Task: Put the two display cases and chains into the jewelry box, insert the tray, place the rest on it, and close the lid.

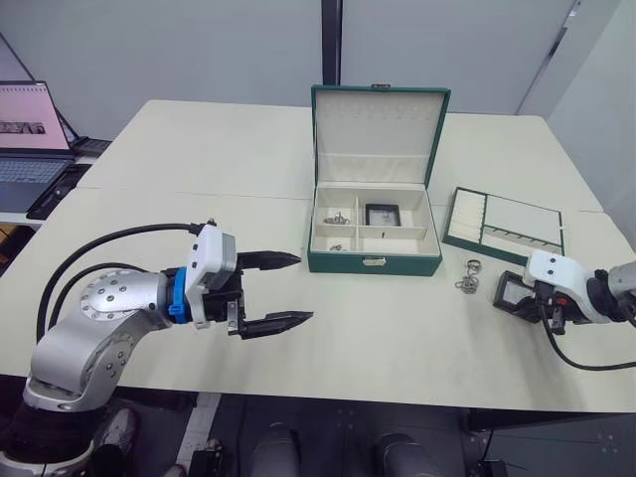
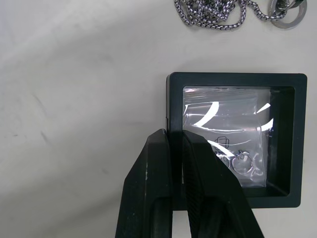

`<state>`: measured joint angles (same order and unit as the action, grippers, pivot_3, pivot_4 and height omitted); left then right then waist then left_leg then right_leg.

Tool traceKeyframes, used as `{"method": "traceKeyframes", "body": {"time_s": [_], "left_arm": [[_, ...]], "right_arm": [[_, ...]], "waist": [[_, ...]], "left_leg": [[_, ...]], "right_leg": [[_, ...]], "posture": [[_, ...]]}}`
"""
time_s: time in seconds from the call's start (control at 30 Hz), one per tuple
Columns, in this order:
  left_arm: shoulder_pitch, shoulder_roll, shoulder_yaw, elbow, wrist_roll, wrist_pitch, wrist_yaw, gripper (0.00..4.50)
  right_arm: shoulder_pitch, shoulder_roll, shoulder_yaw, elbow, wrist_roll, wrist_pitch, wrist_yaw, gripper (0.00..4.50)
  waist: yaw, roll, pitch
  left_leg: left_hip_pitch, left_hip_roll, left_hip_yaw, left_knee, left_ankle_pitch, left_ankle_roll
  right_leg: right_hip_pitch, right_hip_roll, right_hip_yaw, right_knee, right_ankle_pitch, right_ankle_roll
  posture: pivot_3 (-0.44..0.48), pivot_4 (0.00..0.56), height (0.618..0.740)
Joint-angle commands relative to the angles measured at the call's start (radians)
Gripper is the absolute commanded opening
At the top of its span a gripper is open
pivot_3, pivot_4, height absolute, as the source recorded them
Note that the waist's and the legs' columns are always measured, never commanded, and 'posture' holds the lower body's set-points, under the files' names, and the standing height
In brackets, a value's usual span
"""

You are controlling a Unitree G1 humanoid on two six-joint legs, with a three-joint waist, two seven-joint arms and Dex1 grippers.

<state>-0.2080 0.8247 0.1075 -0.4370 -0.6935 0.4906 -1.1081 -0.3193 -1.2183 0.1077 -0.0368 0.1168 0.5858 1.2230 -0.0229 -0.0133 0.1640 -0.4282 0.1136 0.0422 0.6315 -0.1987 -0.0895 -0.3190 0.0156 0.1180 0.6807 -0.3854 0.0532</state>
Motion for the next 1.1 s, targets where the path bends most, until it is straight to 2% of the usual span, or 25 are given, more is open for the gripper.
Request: {"method": "traceKeyframes", "body": {"time_s": [0.03, 0.1, 0.2, 0.37, 0.53, 0.7, 0.9, 1.1], "left_arm": [[-0.005, 0.03, 0.06, 0.016, -0.019, -0.011, -0.031, 4.5], [-0.006, 0.042, 0.074, 0.046, -0.016, -0.015, -0.05, 4.5], [-0.014, 0.04, 0.102, 0.107, 0.006, -0.039, -0.045, 4.5], [0.01, 0.053, 0.147, 0.149, 0.012, -0.052, -0.05, 4.5], [0.026, 0.036, 0.156, 0.161, 0.03, -0.069, -0.029, 4.5], [0.039, 0.026, 0.156, 0.152, 0.04, -0.079, -0.02, 4.5], [0.061, 0.02, 0.159, 0.129, 0.043, -0.086, -0.002, 4.5], [0.082, 0.027, 0.176, 0.118, 0.039, -0.087, 0.01, 4.5]], "right_arm": [[-0.005, -0.065, -0.111, -0.131, 0.066, 0.073, 0.031, 0.05], [-0.032, -0.086, -0.126, -0.184, 0.097, 0.119, 0.05, 0.05], [-0.151, -0.093, -0.076, -0.236, 0.125, 0.162, 0.096, 0.05], [-0.407, 0.012, 0.087, -0.21, 0.097, 0.181, 0.148, 0.05], [-0.618, 0.169, 0.256, -0.066, 0.002, 0.107, 0.193, 0.05], [-0.778, 0.35, 0.375, 0.174, -0.098, -0.013, 0.212, 0.05], [-0.876, 0.5, 0.424, 0.417, -0.178, -0.145, 0.219, 0.05], [-0.899, 0.58, 0.419, 0.531, -0.214, -0.203, 0.236, 0.05]], "waist": [[-0.002, 0.001, 0.001], [-0.003, 0.002, 0.001], [-0.009, 0.004, 0.002], [-0.015, 0.004, 0.003], [-0.011, 0.005, 0.004], [-0.012, 0.005, 0.004], [-0.011, 0.004, 0.004], [-0.012, 0.004, 0.004]], "left_leg": [[0.0, 0.0, 0.0, 0.0, 0.0, 0.0], [0.0, 0.0, 0.0, 0.0, 0.0, 0.0], [0.001, 0.0, 0.0, -0.001, -0.001, 0.001], [0.003, 0.001, 0.003, -0.002, -0.001, 0.002], [0.003, 0.001, 0.007, -0.001, -0.001, 0.001], [0.003, 0.002, 0.009, -0.001, 0.0, 0.001], [0.003, 0.003, 0.012, 0.002, 0.001, -0.001], [0.002, 0.003, 0.014, 0.001, 0.001, -0.001]], "right_leg": [[0.0, 0.0, 0.0, 0.0, 0.0, 0.0], [0.0, 0.0, 0.0, 0.0, 0.0, 0.0], [0.0, 0.0, 0.0, 0.0, 0.0, 0.0], [-0.001, 0.001, 0.002, 0.001, 0.0, 0.0], [-0.003, 0.0, 0.004, 0.001, 0.0, 0.0], [-0.006, 0.0, 0.006, 0.002, 0.0, 0.0], [-0.009, 0.0, 0.007, 0.003, 0.0, -0.001], [-0.01, 0.0, 0.008, 0.006, 0.0, -0.001]], "posture": [[0.0, 0.15, 0.74], [0.0, 0.15, 0.74], [0.0, 0.15, 0.74], [0.0, 0.15, 0.74], [0.0, 0.15, 0.74], [0.0, 0.15, 0.74], [0.0, 0.15, 0.74], [0.0, 0.15, 0.74]]}}
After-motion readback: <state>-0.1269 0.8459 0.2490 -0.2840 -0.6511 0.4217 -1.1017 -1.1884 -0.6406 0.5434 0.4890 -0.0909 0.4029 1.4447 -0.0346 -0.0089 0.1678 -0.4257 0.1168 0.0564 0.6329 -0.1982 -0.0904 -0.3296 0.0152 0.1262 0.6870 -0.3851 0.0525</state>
